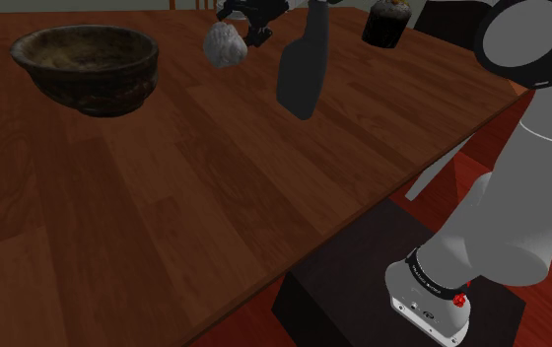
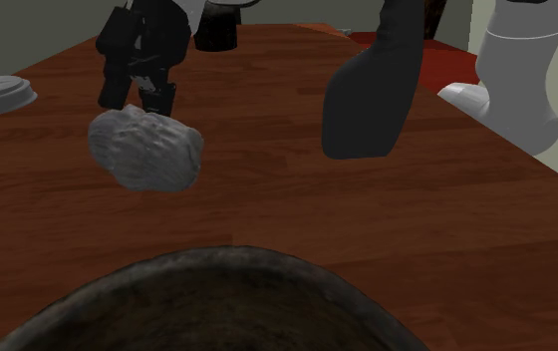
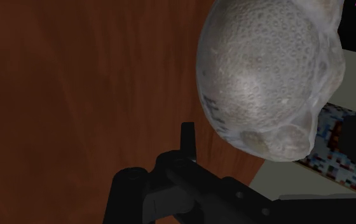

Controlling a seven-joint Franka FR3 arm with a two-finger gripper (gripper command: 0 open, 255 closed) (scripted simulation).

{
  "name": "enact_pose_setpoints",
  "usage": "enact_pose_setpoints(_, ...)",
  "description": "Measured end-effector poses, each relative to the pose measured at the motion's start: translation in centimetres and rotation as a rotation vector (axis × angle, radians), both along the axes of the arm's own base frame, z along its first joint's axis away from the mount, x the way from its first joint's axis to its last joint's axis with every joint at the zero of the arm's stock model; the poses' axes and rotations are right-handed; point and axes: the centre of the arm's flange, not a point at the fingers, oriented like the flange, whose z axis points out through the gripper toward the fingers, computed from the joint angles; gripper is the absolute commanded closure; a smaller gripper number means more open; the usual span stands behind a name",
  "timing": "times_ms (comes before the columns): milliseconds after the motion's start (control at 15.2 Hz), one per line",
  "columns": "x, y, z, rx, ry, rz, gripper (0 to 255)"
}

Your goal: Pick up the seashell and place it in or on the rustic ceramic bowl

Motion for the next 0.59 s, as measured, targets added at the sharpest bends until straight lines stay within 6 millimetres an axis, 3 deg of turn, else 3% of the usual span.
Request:
enact_pose_setpoints(264,0.01,0.08,-0.05,0.0,0.0,0.0,0)
enact_pose_setpoints(330,0.01,0.08,-0.05,0.0,0.0,0.0,255)
enact_pose_setpoints(594,0.02,0.03,0.03,0.0,-0.002,-0.001,255)
